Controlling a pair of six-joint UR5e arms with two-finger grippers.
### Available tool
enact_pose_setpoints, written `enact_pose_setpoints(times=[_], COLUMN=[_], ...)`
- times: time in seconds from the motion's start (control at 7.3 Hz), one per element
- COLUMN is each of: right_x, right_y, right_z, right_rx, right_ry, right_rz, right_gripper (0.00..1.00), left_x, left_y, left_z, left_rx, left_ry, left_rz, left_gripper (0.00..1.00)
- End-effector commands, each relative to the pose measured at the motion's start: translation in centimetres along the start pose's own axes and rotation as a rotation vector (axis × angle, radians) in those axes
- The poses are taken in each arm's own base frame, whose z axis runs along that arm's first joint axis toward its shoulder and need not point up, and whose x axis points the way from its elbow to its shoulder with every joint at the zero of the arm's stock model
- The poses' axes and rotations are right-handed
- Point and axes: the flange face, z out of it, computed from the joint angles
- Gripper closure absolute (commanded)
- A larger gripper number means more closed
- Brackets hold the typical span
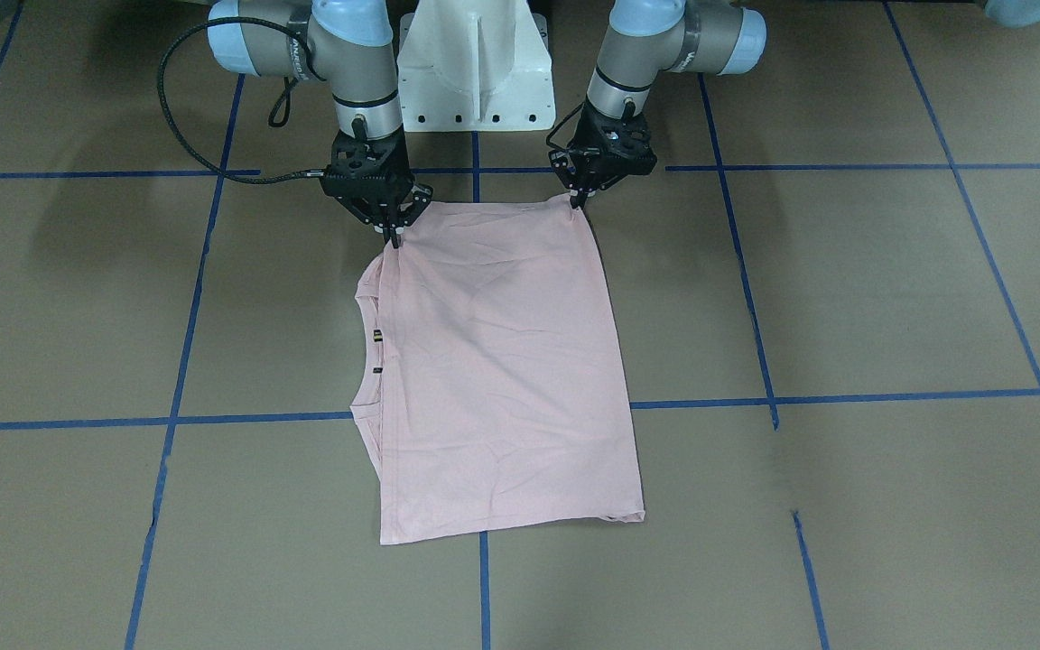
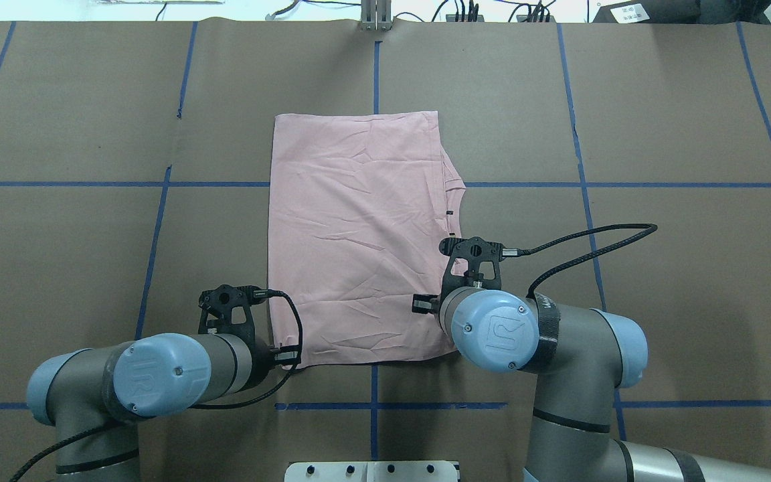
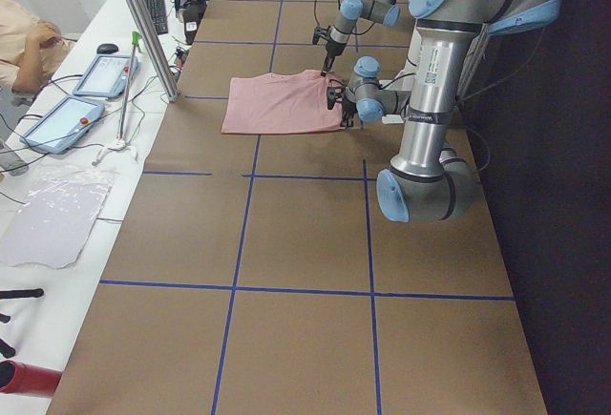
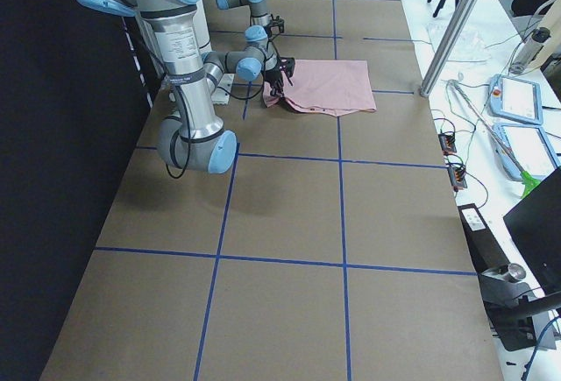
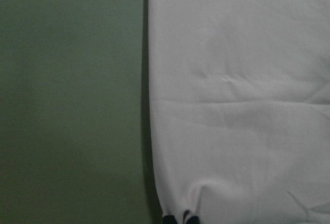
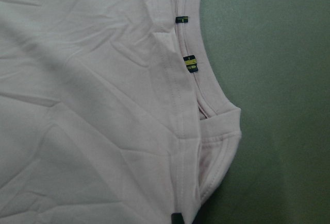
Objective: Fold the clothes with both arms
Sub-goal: 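Grasp the shirt's near edge with both grippers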
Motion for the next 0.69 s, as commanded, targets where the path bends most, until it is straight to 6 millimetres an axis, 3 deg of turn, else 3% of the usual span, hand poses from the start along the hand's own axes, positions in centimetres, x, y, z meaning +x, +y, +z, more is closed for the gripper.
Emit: enact_pose_setpoints(times=[0.0,0.14,0.41,0.55], right_x=[1.0,2.2,2.7,2.7], right_y=[-0.4,-0.5,2.2,3.3], right_z=[-3.4,-7.5,-16.0,-17.0], right_rx=[-0.001,-0.011,-0.071,-0.088], right_ry=[-0.035,-0.035,-0.055,-0.047], right_rz=[0.004,0.003,0.017,0.013], right_gripper=[1.0,1.0,1.0,1.0], left_x=[1.6,2.6,4.0,5.1], left_y=[-0.2,0.1,0.7,0.6], left_z=[-4.6,-8.8,-17.7,-19.5], left_rx=[-0.003,-0.044,-0.096,-0.096], left_ry=[0.051,0.062,0.094,0.091], left_rz=[0.007,0.009,0.012,0.012], left_gripper=[1.0,1.0,1.0,1.0])
